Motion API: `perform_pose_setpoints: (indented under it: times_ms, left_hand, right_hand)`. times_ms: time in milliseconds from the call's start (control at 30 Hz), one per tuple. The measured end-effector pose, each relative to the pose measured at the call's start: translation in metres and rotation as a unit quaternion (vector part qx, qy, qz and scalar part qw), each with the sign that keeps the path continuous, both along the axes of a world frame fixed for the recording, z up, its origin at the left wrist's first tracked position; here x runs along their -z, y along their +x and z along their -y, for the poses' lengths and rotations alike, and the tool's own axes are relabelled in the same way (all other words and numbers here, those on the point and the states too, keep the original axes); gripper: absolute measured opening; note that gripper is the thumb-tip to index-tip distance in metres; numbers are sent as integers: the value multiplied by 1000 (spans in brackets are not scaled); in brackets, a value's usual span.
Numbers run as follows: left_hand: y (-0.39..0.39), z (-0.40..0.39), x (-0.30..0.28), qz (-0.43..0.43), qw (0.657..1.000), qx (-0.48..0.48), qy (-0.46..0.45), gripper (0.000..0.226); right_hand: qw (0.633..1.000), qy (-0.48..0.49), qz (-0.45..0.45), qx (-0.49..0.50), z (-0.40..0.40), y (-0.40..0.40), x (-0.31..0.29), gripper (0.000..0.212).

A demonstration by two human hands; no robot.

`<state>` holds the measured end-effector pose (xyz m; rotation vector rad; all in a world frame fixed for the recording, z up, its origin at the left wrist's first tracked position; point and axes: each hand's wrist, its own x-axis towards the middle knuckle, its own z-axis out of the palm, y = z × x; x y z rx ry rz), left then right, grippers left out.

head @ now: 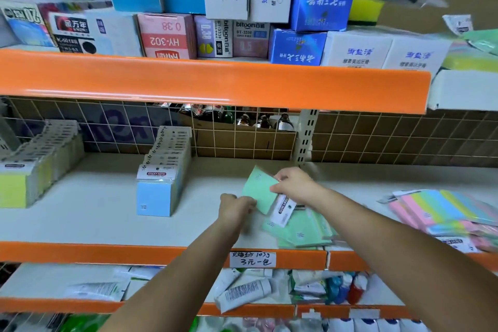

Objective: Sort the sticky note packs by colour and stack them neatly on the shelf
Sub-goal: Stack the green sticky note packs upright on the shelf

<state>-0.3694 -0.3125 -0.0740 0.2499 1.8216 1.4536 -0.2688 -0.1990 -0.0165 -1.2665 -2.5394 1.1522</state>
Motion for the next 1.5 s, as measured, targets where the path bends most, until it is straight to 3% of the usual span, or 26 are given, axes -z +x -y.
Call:
perform_pose_setpoints:
  times_ms: [33,100,167,233,300,433,633,733,900,1100,1267,1367,1400,1500]
  left_hand:
    - [-4,0,-3,-89,994,1,-56,49]
    - [-9,-1,-11,-310,942,27,-128,71]
    - [-12,-4,-20,-485,859,105,-128,69]
    - [-17,-10,-25,-556,800,185,-131,54]
    - [-25,-15,-27,-537,804,222,-124,42]
    - [-37,-21,-27,-437,873,198,-87,22]
    - [-46,-37,-11,-259,955,145,-7,12]
    - [-50,-55,0,-149,982,110,48,20]
    - [-45,-86,24,-132,987,63,59,23]
    - [-46,-106,40,-155,985,63,53,40]
    - [-49,-122,48,-201,969,138,-43,57]
    - [-56,-136,58,-191,969,146,-51,66]
    - [-55,-137,56,-183,971,151,-36,66]
    - [-43,-128,35,-151,974,170,25,37]
  right_hand:
    - [999,35,22,-25,-2,-3,-4,11]
    - [991,88,62,-79,-3,-8,-14,20]
    - [977,130,113,-128,-1,-15,-25,22]
    - [966,145,150,-155,1,-25,-32,23]
    - [963,153,158,-156,1,-33,-34,22]
    - [975,163,104,-114,-5,-37,-29,27]
    - [988,102,-54,99,-31,-21,-3,60]
    - [990,20,-6,138,-42,-17,22,38]
    - [992,-43,6,119,-38,-29,61,10]
    - [994,-38,0,100,-49,-47,71,24]
    - [992,-4,44,115,-60,-58,77,17]
    - [991,41,67,110,-66,-64,81,28]
    - [991,52,74,102,-68,-64,81,31]
    - [989,56,107,88,-76,-64,85,35]
